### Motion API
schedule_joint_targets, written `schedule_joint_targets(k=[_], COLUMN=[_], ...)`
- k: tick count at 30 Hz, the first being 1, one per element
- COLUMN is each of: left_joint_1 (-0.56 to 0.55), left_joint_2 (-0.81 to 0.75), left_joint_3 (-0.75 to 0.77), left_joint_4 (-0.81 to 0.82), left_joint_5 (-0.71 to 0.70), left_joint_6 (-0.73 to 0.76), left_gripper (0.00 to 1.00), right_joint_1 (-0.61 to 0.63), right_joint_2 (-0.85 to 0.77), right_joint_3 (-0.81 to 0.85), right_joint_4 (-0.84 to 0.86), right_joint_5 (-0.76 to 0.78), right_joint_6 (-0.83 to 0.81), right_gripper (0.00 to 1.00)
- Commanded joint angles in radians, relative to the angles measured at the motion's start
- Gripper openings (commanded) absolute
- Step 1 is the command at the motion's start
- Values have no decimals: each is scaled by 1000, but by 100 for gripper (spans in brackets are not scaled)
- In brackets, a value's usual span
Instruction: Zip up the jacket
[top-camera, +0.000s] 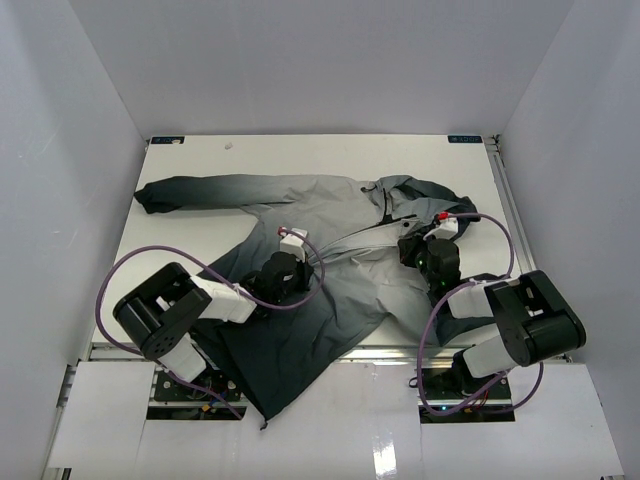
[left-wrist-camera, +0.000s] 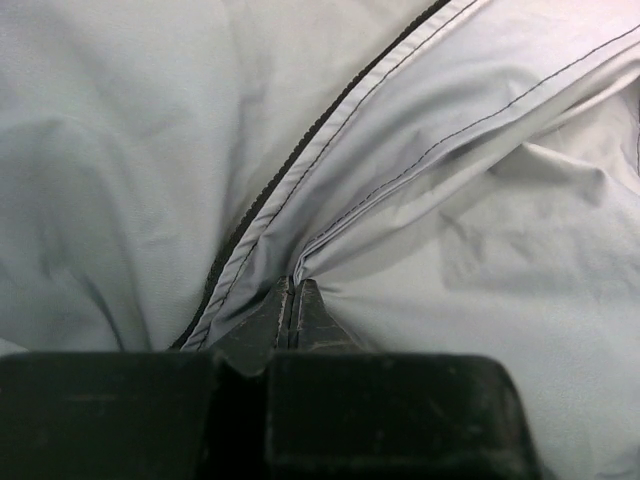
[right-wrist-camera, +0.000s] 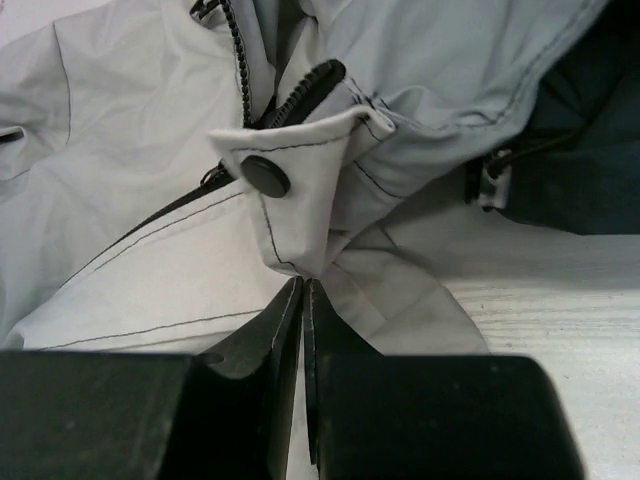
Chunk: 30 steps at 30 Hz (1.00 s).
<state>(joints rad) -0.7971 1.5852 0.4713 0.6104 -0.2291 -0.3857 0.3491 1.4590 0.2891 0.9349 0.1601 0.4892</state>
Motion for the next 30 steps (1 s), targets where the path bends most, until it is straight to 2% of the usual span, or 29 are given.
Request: schedule_joint_targets(k=[1, 5, 10, 14, 17, 21, 24, 27, 30], left_joint_1=[1, 1, 1, 1, 15, 41, 44, 44, 43], left_joint_2=[-32, -117, -231, -254, -157, -26, 76, 174, 237], left_joint_3=[-5, 21, 122, 222, 310, 357, 372, 386, 360], left_joint_4=[14, -39, -155, -212, -217, -153, -94, -79, -25], left_joint_5=[-35, -9, 41, 51, 71, 174, 200, 209, 225], left_joint_6=[-11, -5, 21, 54, 72, 65, 59, 59, 42], left_gripper=[24, 37, 43, 51, 47, 33, 30, 28, 27], right_joint_1=[8, 21, 33, 56, 76, 84, 84, 85, 84], right_joint_2=[-25, -48, -65, -164, -280, -354, -226, -12, 171], right_joint_3=[13, 2, -5, 10, 58, 156, 329, 546, 767], right_joint_4=[13, -18, -50, -161, -278, -313, -341, -527, -671], right_joint_5=[49, 62, 57, 99, 138, 122, 19, -59, -78], right_joint_6=[17, 4, -5, -57, -109, -168, -256, -318, -361], right_gripper=[17, 23, 23, 24, 25, 24, 31, 42, 45])
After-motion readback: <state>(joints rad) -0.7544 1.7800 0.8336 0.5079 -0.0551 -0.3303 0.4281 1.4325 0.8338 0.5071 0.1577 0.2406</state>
